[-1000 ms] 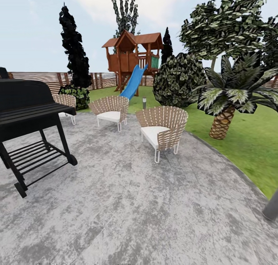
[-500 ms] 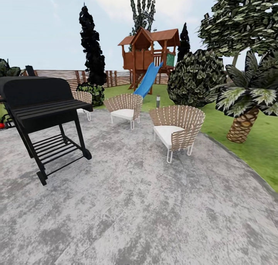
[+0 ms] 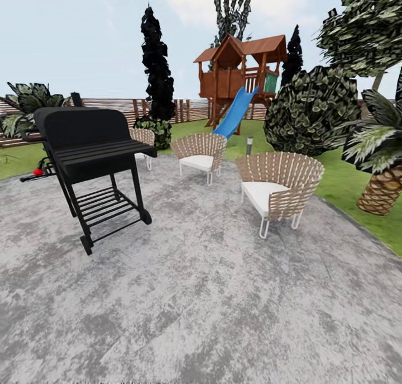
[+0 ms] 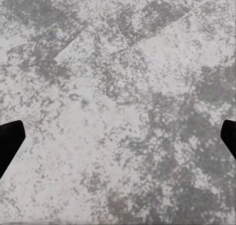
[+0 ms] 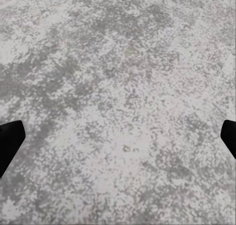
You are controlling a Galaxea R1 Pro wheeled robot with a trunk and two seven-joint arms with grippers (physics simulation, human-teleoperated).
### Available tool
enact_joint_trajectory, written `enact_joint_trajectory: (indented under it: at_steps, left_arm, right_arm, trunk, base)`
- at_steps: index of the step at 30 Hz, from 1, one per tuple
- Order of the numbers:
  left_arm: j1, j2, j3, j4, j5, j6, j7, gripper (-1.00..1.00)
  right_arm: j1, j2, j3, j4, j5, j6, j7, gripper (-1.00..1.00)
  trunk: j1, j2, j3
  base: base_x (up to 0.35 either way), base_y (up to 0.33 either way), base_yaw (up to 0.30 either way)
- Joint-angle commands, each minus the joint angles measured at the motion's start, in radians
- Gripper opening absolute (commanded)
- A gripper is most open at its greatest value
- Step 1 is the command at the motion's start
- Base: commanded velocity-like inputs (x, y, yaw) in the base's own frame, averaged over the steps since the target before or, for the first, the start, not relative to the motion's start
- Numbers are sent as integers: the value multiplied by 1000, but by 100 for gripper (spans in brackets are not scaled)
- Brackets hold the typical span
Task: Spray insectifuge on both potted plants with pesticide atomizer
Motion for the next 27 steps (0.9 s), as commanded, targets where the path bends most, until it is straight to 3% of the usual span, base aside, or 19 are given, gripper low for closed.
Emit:
enact_joint_trajectory:
  at_steps: [1, 5, 27]
  left_arm:
    - [-1, 0, 1, 1, 4, -4, -1, 100]
    - [-1, 2, 2, -2, 7, -7, -8, 100]
    - [-1, 3, 3, 1, 6, -6, -9, 100]
  right_arm:
    - [0, 0, -1, 0, 0, -4, -1, 100]
    - [0, 0, -1, 0, 0, -6, -1, 100]
    - [0, -1, -1, -1, 0, -7, -1, 100]
  trunk:
    - [0, 0, -2]
    - [0, 0, -6]
    - [84, -154, -95]
  base:
    - [0, 0, 242]
    - [0, 0, 242]
    - [0, 0, 242]
